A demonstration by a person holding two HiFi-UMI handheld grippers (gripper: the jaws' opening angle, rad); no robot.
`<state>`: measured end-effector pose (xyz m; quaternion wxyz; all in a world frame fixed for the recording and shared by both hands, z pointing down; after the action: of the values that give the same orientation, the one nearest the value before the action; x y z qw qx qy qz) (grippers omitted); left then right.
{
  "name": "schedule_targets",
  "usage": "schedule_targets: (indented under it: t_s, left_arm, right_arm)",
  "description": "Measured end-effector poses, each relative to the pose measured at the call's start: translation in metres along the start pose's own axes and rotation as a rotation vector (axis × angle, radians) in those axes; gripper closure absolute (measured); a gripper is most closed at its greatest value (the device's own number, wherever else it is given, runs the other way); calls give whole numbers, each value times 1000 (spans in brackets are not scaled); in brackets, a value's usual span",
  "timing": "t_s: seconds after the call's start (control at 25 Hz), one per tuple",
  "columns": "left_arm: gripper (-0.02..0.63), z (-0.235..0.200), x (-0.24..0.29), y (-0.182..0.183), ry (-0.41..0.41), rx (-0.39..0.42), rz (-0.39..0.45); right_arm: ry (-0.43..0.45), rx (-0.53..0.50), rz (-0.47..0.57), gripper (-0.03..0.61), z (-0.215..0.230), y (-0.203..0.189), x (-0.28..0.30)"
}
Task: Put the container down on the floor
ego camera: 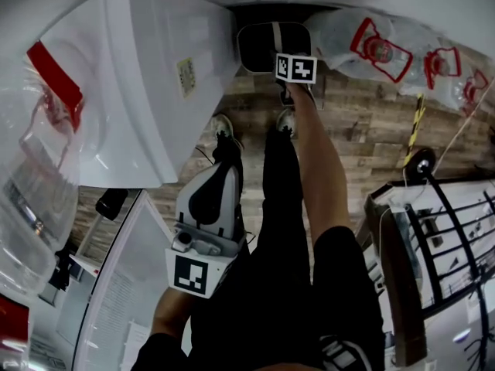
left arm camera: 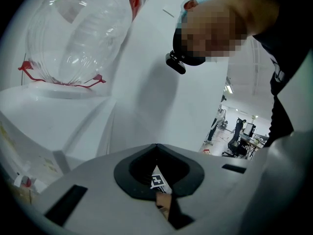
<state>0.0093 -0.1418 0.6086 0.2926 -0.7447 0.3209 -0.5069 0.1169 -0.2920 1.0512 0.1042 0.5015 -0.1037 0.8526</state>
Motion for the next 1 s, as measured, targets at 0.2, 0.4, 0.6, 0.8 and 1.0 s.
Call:
schedule_targets:
  t_s: [0.2,0.4,0.6,0.8,1.0]
  left_arm:
    - [586,0,4,-1,-6,-8,-10]
    - [586,4,8,-3,-18,-16,-16]
    - [586,4,8,-4,-27,-31,-10]
    - [586,7,7,-6,-32,-36,-5]
    - [586,12,-1,-7,-31,-42,4]
  right_arm:
    - [-37,23,-31,457,15,2,0]
    - [-31,31,-39,457,19,3,-1]
    - [-30,91,-69,448,20,3,-2]
    - [-15,103,-61,417,23,5,-13]
    - [-10,102,-25,397,21,2,-36]
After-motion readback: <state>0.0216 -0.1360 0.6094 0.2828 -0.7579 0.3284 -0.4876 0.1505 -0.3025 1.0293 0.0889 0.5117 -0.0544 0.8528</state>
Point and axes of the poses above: the fingertips, and each gripper's own axes: x forward along the fingers, z to its right, y out of its top, the point moved 7 cm from there along -x, backward along the fingers, and after that the axes turned 12 degrees about -z, right-handed, at the moved point
